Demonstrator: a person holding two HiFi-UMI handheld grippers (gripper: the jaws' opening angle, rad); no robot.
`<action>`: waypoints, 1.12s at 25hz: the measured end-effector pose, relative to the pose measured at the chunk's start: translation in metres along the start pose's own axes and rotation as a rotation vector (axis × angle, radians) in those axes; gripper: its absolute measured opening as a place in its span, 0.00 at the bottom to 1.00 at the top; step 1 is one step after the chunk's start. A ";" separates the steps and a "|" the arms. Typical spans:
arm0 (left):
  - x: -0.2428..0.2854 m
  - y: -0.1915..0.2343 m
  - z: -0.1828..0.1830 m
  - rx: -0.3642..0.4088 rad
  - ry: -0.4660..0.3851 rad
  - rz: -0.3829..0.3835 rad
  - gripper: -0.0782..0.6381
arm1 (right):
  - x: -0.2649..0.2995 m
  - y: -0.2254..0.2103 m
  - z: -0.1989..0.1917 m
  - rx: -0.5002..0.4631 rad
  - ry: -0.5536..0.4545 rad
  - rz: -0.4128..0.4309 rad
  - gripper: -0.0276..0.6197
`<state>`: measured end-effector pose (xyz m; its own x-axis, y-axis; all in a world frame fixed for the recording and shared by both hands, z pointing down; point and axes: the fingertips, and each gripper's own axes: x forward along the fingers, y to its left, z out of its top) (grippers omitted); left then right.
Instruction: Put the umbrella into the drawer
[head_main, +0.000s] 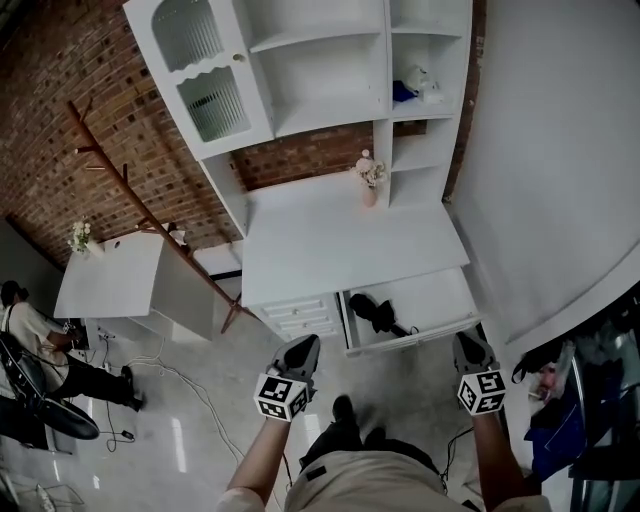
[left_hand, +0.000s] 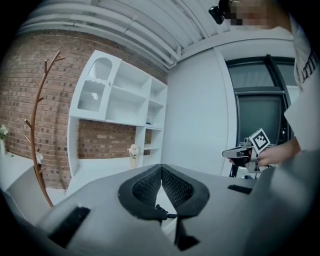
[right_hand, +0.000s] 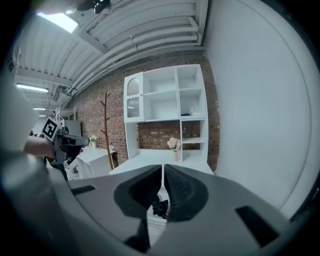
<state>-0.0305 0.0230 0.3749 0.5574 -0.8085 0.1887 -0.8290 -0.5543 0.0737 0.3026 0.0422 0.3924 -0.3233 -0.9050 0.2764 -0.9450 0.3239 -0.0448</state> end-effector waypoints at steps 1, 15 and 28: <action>0.001 0.001 0.000 0.005 -0.004 0.005 0.14 | 0.000 0.000 0.000 -0.004 -0.007 -0.005 0.09; 0.022 0.044 -0.016 0.057 -0.022 0.052 0.14 | 0.033 0.031 -0.008 -0.013 -0.061 -0.049 0.10; 0.034 0.058 -0.003 0.062 -0.063 -0.004 0.14 | 0.041 0.032 0.005 -0.018 -0.080 -0.093 0.09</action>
<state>-0.0596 -0.0363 0.3884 0.5637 -0.8163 0.1261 -0.8237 -0.5669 0.0130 0.2586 0.0139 0.3974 -0.2382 -0.9502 0.2008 -0.9702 0.2422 -0.0048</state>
